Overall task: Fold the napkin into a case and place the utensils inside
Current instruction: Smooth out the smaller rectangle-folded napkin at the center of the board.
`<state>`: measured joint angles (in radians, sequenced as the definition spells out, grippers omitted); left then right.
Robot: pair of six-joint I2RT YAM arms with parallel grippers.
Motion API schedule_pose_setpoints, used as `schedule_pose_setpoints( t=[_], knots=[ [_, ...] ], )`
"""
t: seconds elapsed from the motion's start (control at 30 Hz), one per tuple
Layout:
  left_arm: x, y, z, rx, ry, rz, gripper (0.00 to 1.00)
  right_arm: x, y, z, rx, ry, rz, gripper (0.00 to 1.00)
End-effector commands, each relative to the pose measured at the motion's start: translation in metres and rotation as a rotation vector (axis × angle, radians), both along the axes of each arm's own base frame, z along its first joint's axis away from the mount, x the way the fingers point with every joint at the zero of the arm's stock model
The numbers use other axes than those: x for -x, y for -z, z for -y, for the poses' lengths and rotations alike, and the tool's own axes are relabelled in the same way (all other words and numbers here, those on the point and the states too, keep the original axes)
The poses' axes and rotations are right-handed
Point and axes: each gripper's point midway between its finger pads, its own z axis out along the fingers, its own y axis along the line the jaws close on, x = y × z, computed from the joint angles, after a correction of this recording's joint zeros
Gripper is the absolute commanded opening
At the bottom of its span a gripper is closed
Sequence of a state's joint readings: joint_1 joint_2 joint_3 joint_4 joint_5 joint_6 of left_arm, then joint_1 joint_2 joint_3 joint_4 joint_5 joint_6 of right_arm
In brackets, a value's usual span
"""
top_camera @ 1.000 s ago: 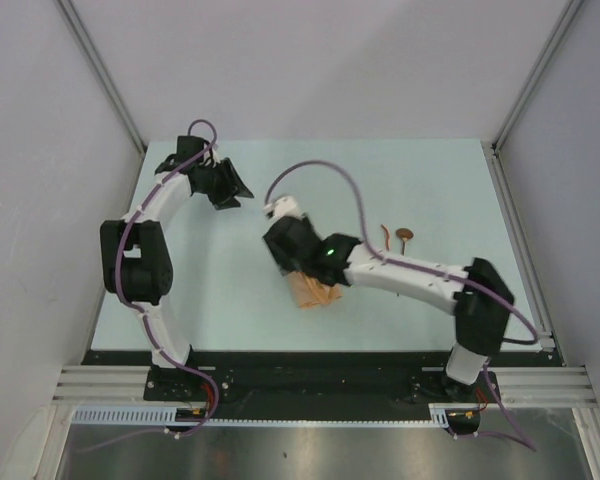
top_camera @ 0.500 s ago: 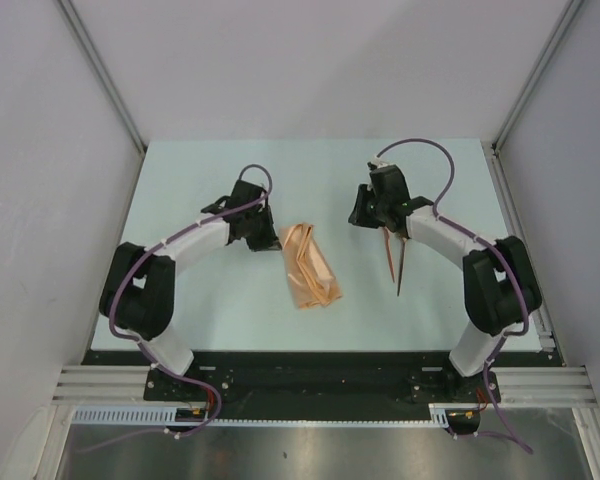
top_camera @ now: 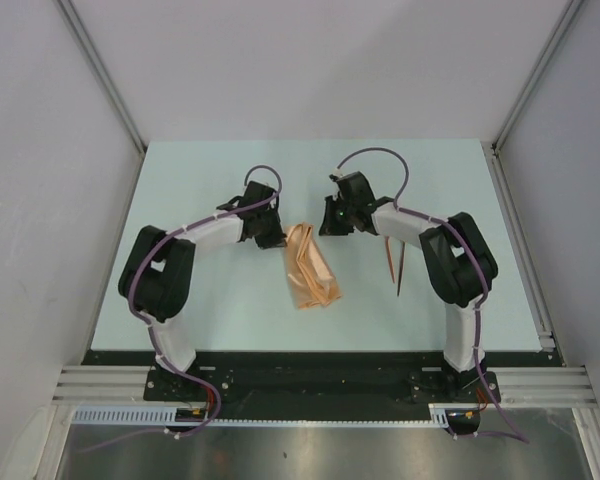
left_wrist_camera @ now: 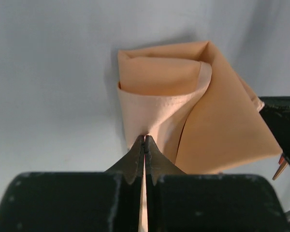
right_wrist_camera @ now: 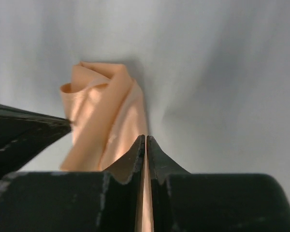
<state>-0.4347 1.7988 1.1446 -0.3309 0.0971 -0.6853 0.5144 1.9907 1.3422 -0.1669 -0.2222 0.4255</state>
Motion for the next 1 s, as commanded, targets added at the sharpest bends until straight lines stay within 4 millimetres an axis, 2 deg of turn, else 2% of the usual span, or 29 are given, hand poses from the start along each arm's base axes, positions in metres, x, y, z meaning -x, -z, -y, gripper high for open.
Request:
schedule_pose_setpoints(
  t=[0.0,0.03,0.1,0.17,0.23,0.27,0.3,0.37,0.43,0.47,0.5,0.53,0.57,0.67,0.7,0.73,0.77,0.8,0.83,0.87,0.9,0.93,0.97],
  knots=[
    [-0.025,-0.005,0.017,0.045,-0.027,0.044,0.0,-0.013,-0.023,-0.04,-0.076,-0.077,0.067,0.08],
    [-0.027,-0.006,0.018,0.045,-0.031,0.051,0.0,-0.017,-0.031,-0.049,-0.097,-0.086,0.077,0.08],
    [-0.029,-0.004,0.016,0.028,-0.05,0.045,0.0,-0.013,-0.029,-0.063,-0.117,-0.112,0.057,0.07],
    [-0.031,-0.01,0.007,0.0,-0.084,0.066,0.0,-0.015,-0.037,-0.076,-0.146,-0.131,0.07,0.07],
    [-0.029,-0.022,0.0,0.003,-0.109,0.088,0.0,-0.014,-0.029,-0.084,-0.164,-0.142,0.041,0.06],
    [-0.033,-0.026,-0.011,-0.012,-0.158,0.099,0.0,-0.015,-0.031,-0.088,-0.181,-0.151,0.039,0.06],
    [-0.032,-0.029,-0.015,-0.003,-0.173,0.099,0.0,-0.016,-0.023,-0.089,-0.177,-0.151,0.025,0.06],
    [-0.029,-0.041,-0.028,0.019,-0.211,0.107,0.0,-0.015,-0.024,-0.09,-0.179,-0.154,0.019,0.06],
    [-0.021,-0.042,-0.036,0.034,-0.232,0.096,0.05,-0.015,-0.028,-0.088,-0.177,-0.16,0.027,0.06],
    [-0.019,-0.051,-0.036,0.079,-0.223,0.102,0.07,-0.015,-0.032,-0.089,-0.176,-0.168,0.035,0.06],
    [-0.016,-0.052,-0.039,0.086,-0.223,0.097,0.1,-0.014,-0.033,-0.088,-0.164,-0.175,0.038,0.06],
    [-0.009,-0.048,-0.042,0.081,-0.217,0.081,0.14,-0.014,-0.038,-0.082,-0.147,-0.178,0.045,0.06],
    [-0.006,-0.055,-0.045,0.092,-0.215,0.098,0.18,-0.015,-0.043,-0.078,-0.137,-0.177,0.063,0.06],
    [0.011,-0.052,-0.039,0.138,-0.163,0.1,0.3,-0.011,-0.054,-0.059,-0.102,-0.176,0.066,0.09],
    [0.02,-0.058,-0.028,0.198,-0.11,0.1,0.32,-0.005,-0.052,-0.051,-0.086,-0.175,0.055,0.11],
    [0.03,-0.051,-0.024,0.214,-0.089,0.085,0.31,0.001,-0.049,-0.039,-0.062,-0.163,0.031,0.13],
    [0.04,-0.048,-0.014,0.225,-0.057,0.071,0.31,0.002,-0.065,-0.028,-0.055,-0.151,0.07,0.27],
    [0.049,-0.049,-0.006,0.24,-0.026,0.071,0.29,0.007,-0.067,-0.022,-0.046,-0.155,0.073,0.36],
    [0.06,-0.043,0.001,0.25,0.004,0.054,0.23,0.025,-0.052,-0.011,-0.016,-0.169,0.027,0.47],
    [0.074,-0.04,0.014,0.25,0.047,0.037,0.21,0.035,-0.065,-0.009,-0.016,-0.196,0.052,0.52],
    [0.081,-0.038,0.02,0.252,0.062,0.028,0.19,0.047,-0.062,-0.007,-0.006,-0.218,0.043,0.55],
    [0.089,-0.033,0.024,0.262,0.062,0.014,0.16,0.064,-0.049,0.0,0.021,-0.233,0.011,0.6],
    [0.097,-0.03,0.03,0.265,0.078,0.009,0.15,0.077,-0.049,-0.004,0.046,-0.273,0.02,0.6]
  ],
)
